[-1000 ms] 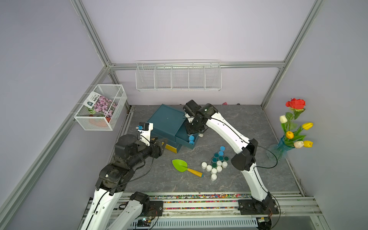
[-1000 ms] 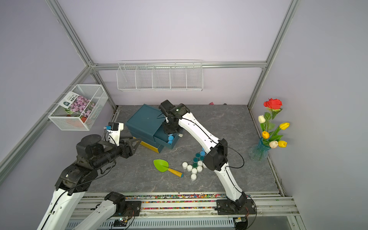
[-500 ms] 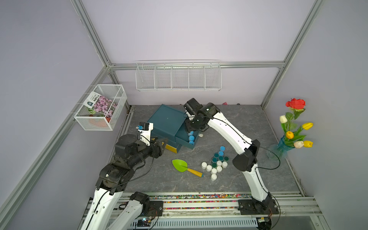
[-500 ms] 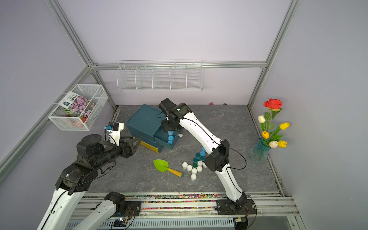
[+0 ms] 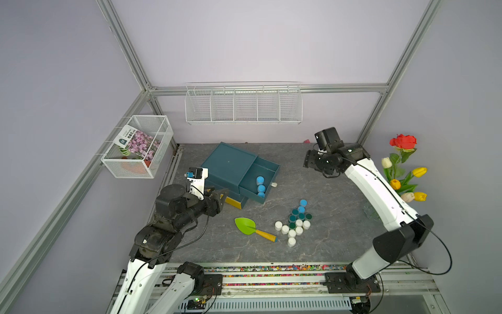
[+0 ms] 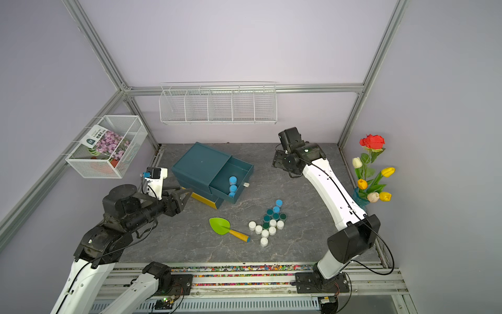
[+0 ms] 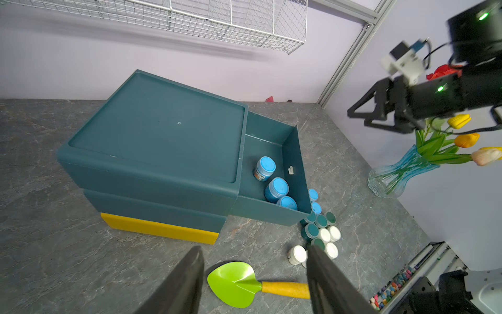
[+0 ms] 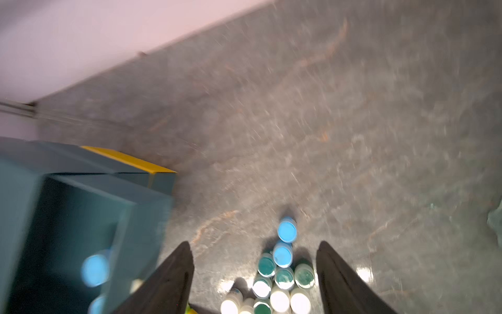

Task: Put the paint cans in the drawer according to color
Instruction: Pick up the paint can at the center of the board, then place the paint can in the drawer.

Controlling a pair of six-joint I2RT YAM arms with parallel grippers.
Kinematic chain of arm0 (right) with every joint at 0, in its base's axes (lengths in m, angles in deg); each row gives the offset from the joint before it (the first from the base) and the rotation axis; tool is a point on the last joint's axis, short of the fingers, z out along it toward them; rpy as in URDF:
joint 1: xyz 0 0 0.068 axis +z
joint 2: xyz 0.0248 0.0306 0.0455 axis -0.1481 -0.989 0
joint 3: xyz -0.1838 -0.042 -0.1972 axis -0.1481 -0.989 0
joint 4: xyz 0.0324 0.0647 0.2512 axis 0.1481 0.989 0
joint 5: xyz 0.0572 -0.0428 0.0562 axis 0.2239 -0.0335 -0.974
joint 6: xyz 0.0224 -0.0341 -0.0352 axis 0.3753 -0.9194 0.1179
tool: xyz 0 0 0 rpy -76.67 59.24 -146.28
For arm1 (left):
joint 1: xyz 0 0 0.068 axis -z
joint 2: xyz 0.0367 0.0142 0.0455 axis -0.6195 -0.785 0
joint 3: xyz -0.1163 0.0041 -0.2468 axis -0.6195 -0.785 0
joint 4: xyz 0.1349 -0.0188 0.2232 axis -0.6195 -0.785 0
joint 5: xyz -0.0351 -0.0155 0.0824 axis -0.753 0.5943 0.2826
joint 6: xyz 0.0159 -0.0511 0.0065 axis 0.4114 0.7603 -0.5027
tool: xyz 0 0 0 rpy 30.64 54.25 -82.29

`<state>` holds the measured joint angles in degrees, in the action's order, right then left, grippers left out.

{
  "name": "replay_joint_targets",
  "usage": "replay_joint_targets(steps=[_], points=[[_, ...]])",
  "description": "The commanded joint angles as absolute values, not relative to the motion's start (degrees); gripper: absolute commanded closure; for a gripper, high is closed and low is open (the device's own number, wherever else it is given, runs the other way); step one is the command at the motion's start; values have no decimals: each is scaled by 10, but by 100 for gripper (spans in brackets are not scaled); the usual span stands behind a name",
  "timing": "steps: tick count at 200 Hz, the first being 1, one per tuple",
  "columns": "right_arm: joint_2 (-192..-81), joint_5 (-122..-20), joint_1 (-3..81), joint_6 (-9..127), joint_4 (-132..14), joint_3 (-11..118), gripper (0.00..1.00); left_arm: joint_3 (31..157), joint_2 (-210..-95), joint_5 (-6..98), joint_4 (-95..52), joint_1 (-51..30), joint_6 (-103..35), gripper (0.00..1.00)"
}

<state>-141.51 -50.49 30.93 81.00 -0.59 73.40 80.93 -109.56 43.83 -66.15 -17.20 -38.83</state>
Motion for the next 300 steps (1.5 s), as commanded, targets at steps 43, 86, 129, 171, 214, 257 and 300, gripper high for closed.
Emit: replay_joint_targets(steps=[43,86,129,171,214,257,300], points=[[-1549,-597,310,849,-52,605,24,813,-1097,442,-662,-169,-382,36],[-1581,-605,308,848,-65,574,28,815,-1096,445,-666,-169,-383,36],[-1593,-606,311,852,-81,544,42,813,-1099,443,-660,-169,-383,36],[-1607,-588,305,841,-78,557,54,812,-1101,439,-658,-169,-383,36],[-1605,-582,304,837,-79,557,72,811,-1102,440,-657,-169,-383,36],[-1535,-516,327,825,-38,602,92,812,-1105,441,-657,-169,-386,36],[-1476,-446,384,785,23,793,95,805,-1102,445,-654,-169,-385,36]])
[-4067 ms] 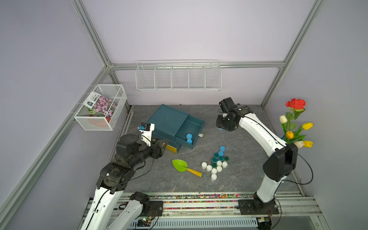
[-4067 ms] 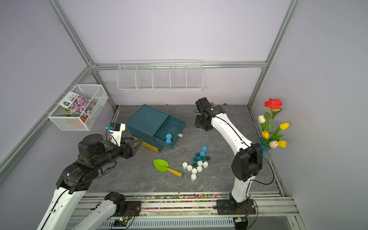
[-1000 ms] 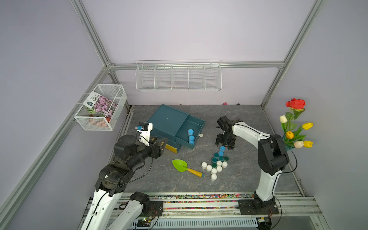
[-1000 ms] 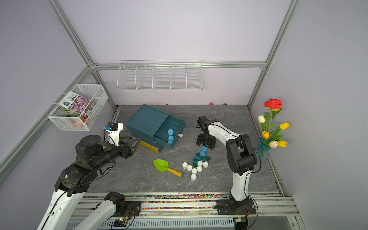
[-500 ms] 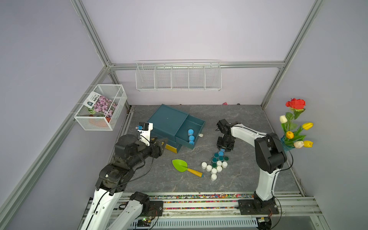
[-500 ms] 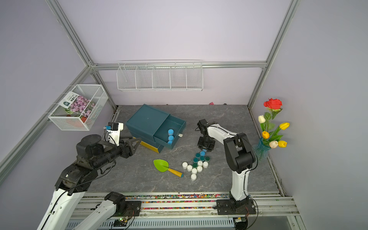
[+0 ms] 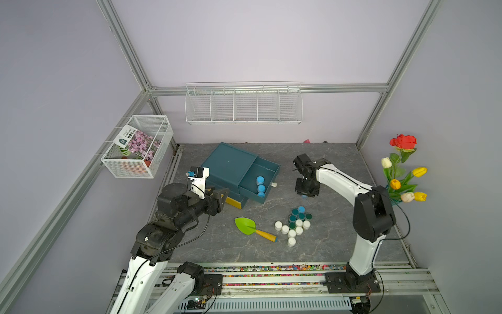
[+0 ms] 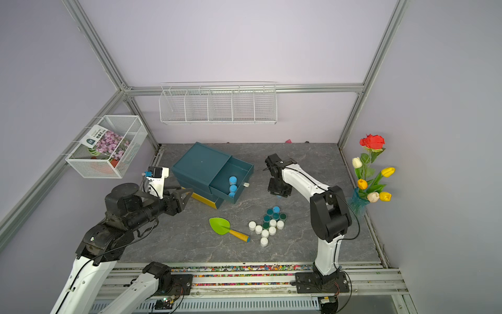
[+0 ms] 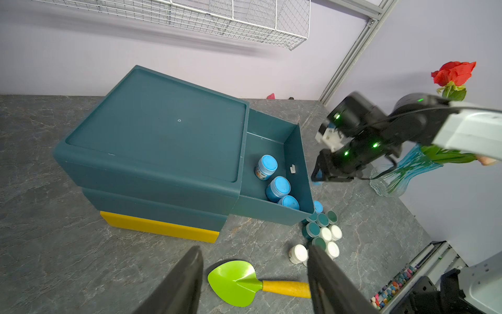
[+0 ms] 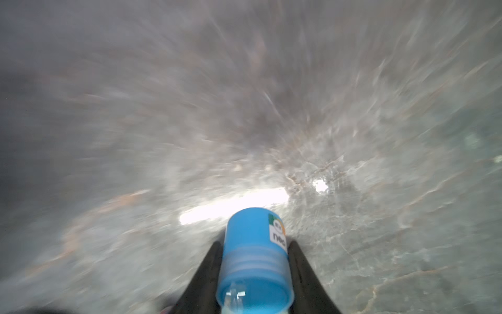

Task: Put the paint cans in the drawer according to color
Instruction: Place the paint can in the drawer.

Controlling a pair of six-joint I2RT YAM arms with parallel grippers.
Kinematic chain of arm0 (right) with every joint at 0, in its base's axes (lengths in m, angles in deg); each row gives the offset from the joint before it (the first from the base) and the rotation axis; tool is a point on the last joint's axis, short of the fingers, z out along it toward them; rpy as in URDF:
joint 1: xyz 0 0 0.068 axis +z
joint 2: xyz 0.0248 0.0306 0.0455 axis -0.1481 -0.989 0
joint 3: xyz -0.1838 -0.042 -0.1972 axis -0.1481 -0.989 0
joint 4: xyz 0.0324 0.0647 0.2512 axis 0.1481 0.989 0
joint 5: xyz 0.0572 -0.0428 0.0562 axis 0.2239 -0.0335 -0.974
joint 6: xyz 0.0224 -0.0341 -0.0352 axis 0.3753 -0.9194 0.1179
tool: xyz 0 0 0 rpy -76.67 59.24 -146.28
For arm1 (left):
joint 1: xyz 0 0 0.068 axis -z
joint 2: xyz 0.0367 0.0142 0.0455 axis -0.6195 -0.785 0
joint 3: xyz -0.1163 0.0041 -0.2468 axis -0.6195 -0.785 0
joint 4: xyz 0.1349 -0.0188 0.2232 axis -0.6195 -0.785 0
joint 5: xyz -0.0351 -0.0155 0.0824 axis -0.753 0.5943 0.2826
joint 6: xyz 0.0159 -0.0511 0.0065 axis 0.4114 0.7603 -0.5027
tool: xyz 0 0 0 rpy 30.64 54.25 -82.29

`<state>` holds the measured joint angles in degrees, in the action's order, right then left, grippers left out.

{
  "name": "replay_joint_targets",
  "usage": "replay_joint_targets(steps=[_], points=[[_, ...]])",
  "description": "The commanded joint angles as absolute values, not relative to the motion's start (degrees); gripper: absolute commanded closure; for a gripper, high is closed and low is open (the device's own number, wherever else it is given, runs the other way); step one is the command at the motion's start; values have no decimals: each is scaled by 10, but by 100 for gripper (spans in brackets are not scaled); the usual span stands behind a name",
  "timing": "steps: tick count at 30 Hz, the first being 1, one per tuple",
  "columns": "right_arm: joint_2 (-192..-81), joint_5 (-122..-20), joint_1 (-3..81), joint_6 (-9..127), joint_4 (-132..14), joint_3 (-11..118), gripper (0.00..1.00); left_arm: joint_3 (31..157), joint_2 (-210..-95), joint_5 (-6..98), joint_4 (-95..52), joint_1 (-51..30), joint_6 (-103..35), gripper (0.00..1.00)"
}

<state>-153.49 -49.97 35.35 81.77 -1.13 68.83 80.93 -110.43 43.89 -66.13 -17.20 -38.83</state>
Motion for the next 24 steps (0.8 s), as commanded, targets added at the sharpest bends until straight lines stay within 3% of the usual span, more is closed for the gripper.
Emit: replay_joint_targets(steps=[1,12,24], points=[[-1476,-446,385,784,23,797,95,805,-1102,445,-653,-169,-385,36],[-1625,-457,505,727,74,1101,97,804,-1102,446,-648,-169,-386,36],[-1735,-509,513,750,136,1193,96,806,-1099,445,-649,-169,-381,36]])
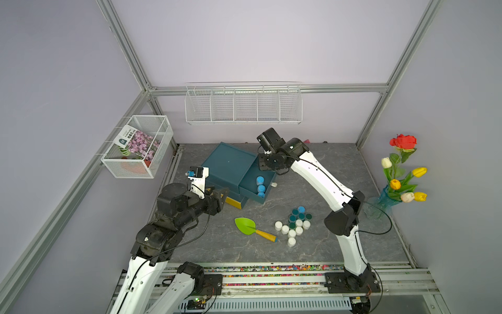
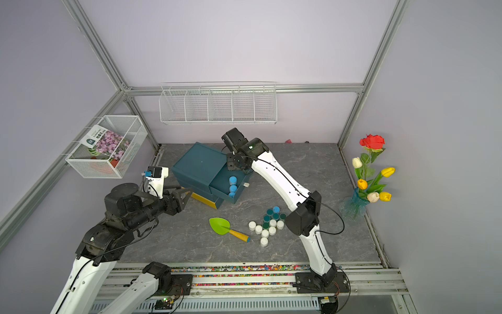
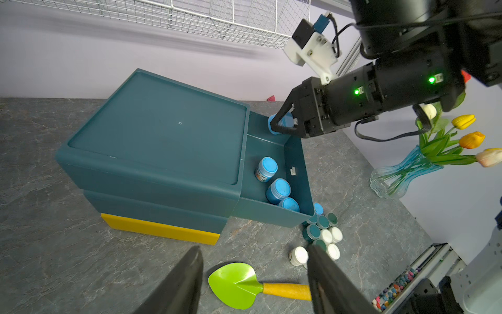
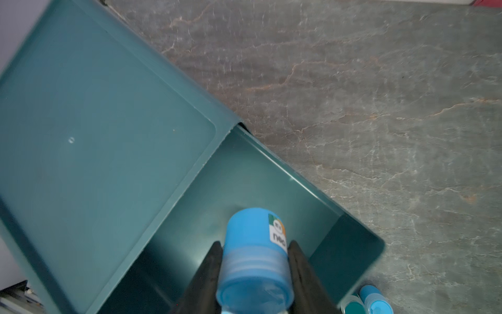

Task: Put the paint cans in the drawer according to color
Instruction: Place the paint can in the drawer.

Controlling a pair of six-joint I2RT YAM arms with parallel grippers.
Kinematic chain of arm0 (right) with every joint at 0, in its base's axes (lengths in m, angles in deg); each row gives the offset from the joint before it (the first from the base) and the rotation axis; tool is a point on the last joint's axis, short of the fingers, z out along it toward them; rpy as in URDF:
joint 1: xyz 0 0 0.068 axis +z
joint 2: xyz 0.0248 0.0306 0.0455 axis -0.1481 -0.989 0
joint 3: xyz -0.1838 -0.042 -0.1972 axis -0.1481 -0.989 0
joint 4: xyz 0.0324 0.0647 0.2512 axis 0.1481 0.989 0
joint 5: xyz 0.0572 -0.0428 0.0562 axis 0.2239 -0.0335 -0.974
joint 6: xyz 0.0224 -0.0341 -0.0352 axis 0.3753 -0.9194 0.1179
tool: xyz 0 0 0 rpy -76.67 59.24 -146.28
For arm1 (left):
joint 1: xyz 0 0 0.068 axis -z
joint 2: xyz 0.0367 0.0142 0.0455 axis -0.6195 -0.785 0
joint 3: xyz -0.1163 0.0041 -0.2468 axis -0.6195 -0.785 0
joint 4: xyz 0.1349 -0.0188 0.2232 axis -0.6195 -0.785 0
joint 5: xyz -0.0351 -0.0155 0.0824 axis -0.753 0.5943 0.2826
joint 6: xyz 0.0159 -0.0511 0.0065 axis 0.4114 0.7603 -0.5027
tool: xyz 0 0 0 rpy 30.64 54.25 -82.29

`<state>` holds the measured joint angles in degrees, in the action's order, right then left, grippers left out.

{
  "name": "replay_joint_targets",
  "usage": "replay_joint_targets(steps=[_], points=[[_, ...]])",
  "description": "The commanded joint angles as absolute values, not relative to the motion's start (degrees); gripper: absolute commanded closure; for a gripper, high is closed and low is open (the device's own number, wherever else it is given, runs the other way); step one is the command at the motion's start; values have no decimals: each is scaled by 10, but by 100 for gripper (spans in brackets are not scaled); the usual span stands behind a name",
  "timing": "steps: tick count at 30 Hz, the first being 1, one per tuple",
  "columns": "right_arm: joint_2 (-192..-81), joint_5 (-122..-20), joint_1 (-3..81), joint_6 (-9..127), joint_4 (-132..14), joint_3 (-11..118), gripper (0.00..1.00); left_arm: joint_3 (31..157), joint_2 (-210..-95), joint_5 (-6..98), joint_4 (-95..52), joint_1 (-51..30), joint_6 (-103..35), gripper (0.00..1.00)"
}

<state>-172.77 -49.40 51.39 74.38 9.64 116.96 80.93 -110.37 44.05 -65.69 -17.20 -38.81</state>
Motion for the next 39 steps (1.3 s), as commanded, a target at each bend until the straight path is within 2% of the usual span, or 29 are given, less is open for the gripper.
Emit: replay_joint_targets(steps=[1,20,31,33,39], points=[[-1740,-511,512,752,141,1193,96,806,-1098,445,-647,-169,-380,36],[-1784,-593,506,740,163,1217,96,807,-1101,442,-643,-169,-381,35],[-1789,-609,513,735,186,1217,90,807,-1106,439,-634,-169,-383,35],[-1790,-607,513,735,189,1218,84,807,-1107,439,-635,-169,-383,35],[-1799,-597,511,732,192,1237,47,808,-1107,439,-635,-169,-384,35]])
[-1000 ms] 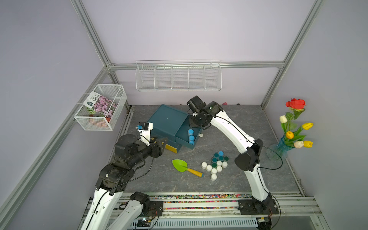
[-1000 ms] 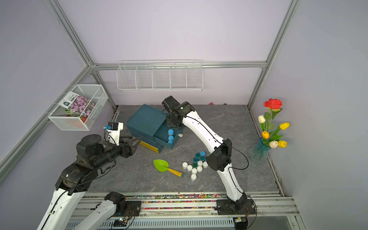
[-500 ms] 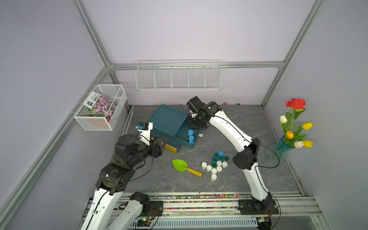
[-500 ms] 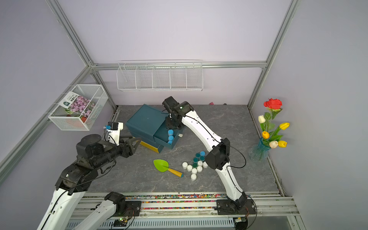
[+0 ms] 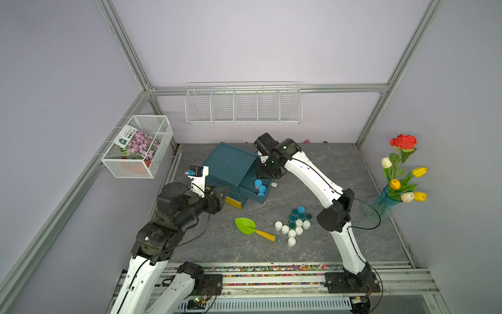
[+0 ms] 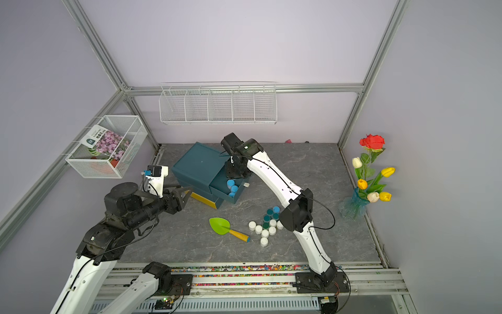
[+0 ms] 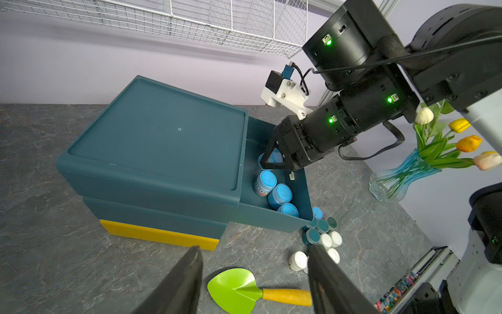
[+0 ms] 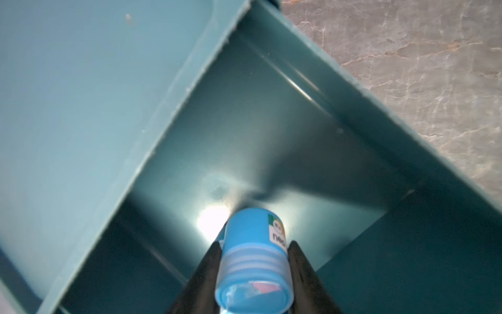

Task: Put the paint cans in the drawer according to color
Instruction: Pick up the paint can at the center of the board.

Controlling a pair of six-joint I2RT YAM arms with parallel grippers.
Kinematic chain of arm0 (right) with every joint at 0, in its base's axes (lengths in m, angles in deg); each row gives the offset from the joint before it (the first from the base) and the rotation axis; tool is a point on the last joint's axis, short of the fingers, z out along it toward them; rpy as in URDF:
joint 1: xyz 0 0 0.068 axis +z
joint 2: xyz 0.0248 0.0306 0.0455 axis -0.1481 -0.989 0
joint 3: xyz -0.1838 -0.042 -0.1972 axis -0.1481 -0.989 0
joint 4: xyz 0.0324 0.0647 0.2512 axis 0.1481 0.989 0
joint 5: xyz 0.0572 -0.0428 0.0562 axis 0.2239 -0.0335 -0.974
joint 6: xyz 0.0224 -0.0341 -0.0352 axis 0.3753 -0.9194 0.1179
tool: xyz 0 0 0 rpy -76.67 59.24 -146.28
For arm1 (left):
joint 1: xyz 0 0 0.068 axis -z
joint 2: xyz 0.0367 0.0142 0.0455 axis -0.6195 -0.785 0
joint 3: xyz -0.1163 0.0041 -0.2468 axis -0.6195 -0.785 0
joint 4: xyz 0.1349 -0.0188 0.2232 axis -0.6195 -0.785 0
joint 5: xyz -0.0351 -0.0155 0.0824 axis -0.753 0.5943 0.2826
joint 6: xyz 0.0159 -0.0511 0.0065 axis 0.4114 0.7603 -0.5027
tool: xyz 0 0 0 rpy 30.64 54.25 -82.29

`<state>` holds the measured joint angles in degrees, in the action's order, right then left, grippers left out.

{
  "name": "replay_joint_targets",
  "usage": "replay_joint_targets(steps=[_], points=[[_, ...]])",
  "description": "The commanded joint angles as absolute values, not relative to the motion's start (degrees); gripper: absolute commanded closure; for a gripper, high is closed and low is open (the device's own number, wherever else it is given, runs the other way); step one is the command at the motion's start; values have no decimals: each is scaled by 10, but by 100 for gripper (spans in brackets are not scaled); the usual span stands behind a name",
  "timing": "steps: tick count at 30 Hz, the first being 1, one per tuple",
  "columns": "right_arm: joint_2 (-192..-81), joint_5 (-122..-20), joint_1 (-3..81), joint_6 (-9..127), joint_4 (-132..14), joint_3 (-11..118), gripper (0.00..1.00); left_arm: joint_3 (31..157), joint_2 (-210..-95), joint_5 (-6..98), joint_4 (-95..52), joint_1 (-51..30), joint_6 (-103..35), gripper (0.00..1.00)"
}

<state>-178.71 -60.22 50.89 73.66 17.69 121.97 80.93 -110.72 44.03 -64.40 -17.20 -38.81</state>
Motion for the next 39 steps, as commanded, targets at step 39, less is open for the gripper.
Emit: replay_joint_targets(steps=[39], points=[[-1569,-627,329,828,-44,574,33,806,-1094,447,-657,-169,-382,35]])
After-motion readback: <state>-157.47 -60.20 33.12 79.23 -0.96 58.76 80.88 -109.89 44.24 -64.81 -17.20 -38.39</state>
